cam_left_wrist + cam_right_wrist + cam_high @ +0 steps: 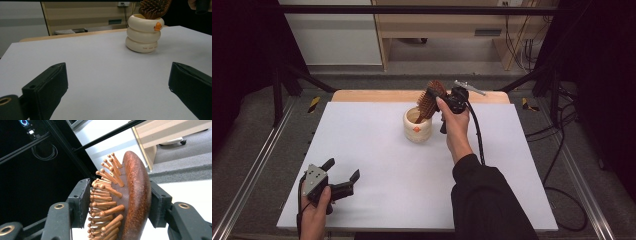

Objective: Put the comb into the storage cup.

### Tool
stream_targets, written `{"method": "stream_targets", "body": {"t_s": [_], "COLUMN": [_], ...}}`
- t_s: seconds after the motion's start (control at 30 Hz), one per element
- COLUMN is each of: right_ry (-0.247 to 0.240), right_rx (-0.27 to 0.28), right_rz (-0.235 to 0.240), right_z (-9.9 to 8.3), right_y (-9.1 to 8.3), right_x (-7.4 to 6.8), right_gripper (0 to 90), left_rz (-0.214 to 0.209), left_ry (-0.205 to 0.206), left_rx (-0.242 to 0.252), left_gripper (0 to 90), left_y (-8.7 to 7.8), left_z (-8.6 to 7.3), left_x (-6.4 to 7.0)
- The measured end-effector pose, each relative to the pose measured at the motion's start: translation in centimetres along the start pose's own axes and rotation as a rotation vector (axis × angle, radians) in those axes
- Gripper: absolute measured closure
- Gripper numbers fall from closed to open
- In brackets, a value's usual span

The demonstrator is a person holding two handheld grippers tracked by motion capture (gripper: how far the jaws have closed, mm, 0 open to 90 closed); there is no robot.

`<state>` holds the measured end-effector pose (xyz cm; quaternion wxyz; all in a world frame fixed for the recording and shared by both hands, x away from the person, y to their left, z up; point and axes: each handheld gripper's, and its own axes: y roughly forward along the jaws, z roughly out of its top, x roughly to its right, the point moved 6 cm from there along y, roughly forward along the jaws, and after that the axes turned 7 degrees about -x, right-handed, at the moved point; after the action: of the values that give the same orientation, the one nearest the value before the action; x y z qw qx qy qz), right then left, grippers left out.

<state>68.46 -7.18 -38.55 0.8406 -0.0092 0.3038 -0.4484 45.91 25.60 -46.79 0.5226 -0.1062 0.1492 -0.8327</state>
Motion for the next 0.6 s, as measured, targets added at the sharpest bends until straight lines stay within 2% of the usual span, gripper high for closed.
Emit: {"method": "stream_targets", "body": {"t_s": [0.6], "right_ry": [-0.017], "right_rx": [-0.009], "right_rz": [0.002], "right_z": [-0.10], "right_y": [0.12], "right_x": [-0.15], "right_gripper": [35.2], "left_rz": [-0.001], "left_ry": [-0.001], "left_rx": [-0.001], "left_gripper": [2.3], "left_y": [0.00], "left_z": [-0.01], "left_x": [-0.01]}}
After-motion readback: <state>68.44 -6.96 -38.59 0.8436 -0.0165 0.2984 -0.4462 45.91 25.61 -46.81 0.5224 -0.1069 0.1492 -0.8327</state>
